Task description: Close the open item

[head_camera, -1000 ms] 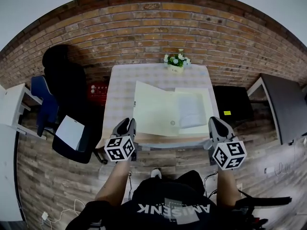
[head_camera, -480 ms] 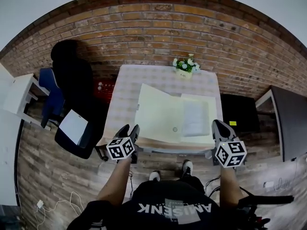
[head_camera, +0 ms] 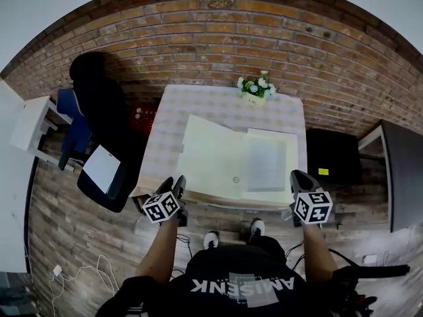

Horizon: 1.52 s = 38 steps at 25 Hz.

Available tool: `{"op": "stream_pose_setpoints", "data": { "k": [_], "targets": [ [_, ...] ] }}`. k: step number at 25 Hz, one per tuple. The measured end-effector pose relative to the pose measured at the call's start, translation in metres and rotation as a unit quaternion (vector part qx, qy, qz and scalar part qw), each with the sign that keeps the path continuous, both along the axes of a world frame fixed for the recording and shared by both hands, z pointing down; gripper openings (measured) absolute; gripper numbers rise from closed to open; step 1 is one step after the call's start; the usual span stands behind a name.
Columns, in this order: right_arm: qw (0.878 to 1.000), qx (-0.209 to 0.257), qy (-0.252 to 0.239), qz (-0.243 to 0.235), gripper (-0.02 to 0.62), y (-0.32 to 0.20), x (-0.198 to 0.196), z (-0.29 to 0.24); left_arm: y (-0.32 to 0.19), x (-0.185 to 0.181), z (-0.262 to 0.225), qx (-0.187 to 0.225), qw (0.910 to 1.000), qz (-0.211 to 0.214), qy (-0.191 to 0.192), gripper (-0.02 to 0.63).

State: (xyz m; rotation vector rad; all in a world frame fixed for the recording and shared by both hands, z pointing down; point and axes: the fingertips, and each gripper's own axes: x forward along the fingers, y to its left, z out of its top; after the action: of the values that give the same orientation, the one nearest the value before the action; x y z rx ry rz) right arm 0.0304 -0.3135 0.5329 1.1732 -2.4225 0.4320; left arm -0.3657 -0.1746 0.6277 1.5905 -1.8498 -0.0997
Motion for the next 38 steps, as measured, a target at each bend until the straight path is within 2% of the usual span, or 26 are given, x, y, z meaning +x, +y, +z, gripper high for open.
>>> {"op": "stream_pose_setpoints", "data": {
  "k": [6,13,17,18,20,23,26,32,38],
  "targets": [
    [0.999,-0.027,0.018,-0.002,0.044,-0.013,0.009,0.030,0.001,-0.008,0.017,-0.017,0.9997,-0.018,0.005,0.229],
    [0.998,-0.059,0.036,0.012,0.044,-0.017,0.023,0.070,-0.008,0.005,0.043,-0.009,0.9982,0.004,0.060,0.229],
    [0.997,-0.065,0.040,0.015,0.044,-0.012,0.028,0.076,-0.013,0.008,0.051,0.017,0.9929,-0.008,0.117,0.227],
    [0.997,-0.066,0.041,0.015,0.044,-0.011,0.029,0.077,-0.014,0.008,0.051,0.024,0.9912,-0.015,0.129,0.219],
    [0.997,-0.067,0.042,0.014,0.044,-0.008,0.030,0.078,-0.014,0.009,0.052,0.034,0.9897,-0.018,0.138,0.139],
    [0.997,-0.068,0.041,0.017,0.044,-0.004,0.034,0.078,-0.014,0.015,0.056,0.031,0.9917,-0.008,0.125,0.119],
    [0.997,-0.066,0.038,0.022,0.044,-0.001,0.037,0.076,-0.016,0.020,0.046,0.040,0.9932,-0.003,0.109,0.057],
    [0.997,-0.061,0.023,0.039,0.044,0.000,0.050,0.068,-0.021,0.042,0.015,0.073,0.9933,0.022,0.087,0.041],
    [0.997,-0.054,0.006,0.051,0.044,0.003,0.058,0.058,-0.029,0.073,-0.025,0.104,0.9906,0.080,0.038,0.040]
  ]
}}
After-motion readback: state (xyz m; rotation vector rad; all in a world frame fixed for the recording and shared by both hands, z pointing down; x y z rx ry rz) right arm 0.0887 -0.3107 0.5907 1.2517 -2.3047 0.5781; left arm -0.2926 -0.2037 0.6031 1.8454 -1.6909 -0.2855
